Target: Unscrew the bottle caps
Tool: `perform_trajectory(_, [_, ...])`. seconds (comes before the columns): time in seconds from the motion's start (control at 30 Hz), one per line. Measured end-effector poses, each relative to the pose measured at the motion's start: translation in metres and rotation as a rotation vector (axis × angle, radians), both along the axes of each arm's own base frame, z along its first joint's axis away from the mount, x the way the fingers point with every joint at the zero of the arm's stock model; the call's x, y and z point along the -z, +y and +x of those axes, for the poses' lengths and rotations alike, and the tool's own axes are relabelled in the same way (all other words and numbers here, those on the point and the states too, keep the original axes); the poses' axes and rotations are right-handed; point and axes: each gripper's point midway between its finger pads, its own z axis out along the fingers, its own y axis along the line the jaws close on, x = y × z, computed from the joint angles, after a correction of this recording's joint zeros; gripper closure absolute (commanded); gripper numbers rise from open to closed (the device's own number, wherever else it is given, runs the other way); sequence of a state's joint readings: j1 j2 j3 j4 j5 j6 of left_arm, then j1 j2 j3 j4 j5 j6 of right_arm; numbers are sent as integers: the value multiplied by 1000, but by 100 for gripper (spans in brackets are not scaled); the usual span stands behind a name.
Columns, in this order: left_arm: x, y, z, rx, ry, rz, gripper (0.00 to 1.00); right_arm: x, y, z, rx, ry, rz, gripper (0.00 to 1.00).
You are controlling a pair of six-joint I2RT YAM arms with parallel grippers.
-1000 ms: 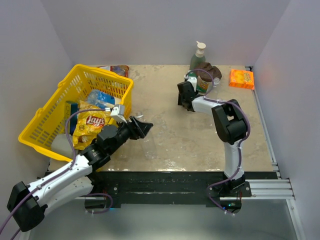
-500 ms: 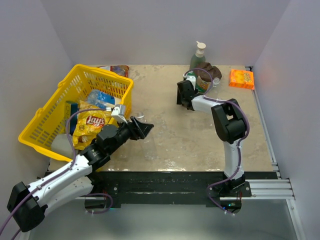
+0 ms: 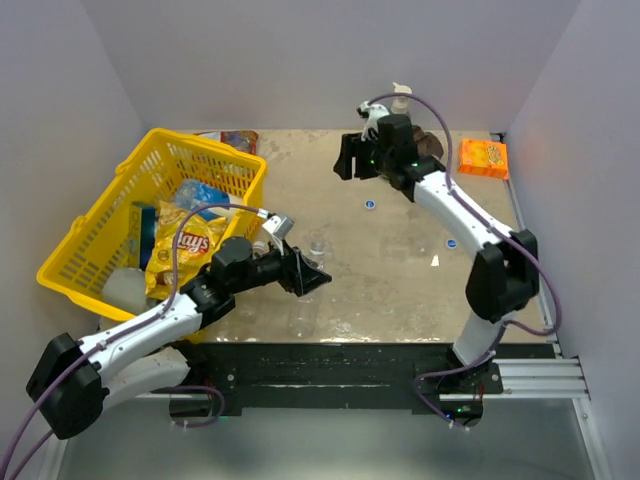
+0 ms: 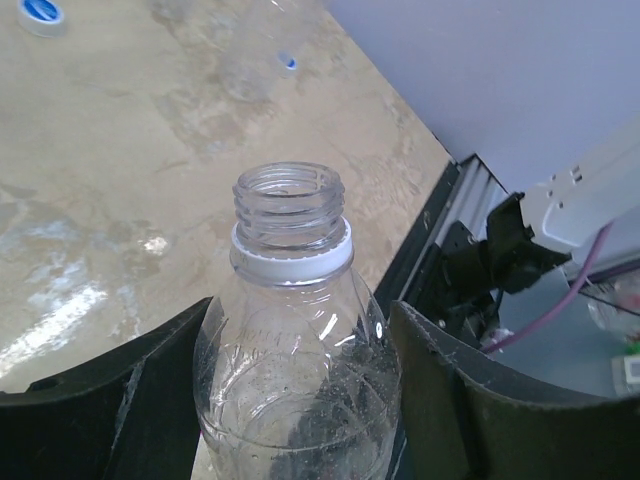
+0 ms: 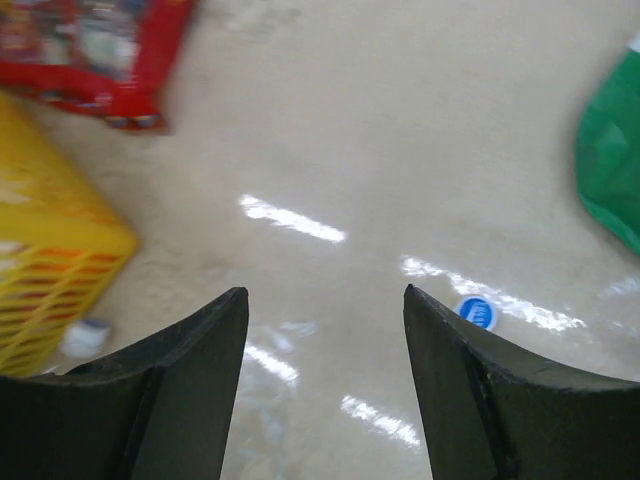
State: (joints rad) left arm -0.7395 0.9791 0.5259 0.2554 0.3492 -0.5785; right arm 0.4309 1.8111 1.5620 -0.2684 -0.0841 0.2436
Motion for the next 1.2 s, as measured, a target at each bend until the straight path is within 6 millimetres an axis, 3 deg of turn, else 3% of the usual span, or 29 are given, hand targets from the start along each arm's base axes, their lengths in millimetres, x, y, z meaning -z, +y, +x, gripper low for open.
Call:
perform_trajectory(0.13, [-1, -10, -9, 87, 2, -25, 82, -69, 25, -58, -256, -27, 146, 34])
perform_trajectory(0.23, [-9, -15, -12, 120, -15, -59, 82, -94, 38, -105, -434, 5, 233, 36])
perform_trajectory(0.37, [-17, -19, -13, 134, -23, -96, 83, -83, 49, -163, -594, 141, 287, 37])
perform_trajectory(0.53, [-13, -19, -13, 128, -3, -101, 83, -57, 62, -213, -703, 315, 296, 37])
perform_trajectory(0.83, [-12, -17, -8, 93, 2, -99, 83, -55, 75, -251, -798, 399, 294, 40])
perform_trajectory(0.93, [-13, -16, -8, 89, 0, -101, 83, -53, 75, -257, -810, 408, 269, 46])
perform_trajectory(1.07, [-14, -14, -9, 83, -6, -105, 83, -48, 72, -255, -804, 407, 240, 79])
perform_trajectory(1.2, [-12, -14, -10, 84, -4, -103, 80, -45, 72, -254, -798, 422, 240, 98])
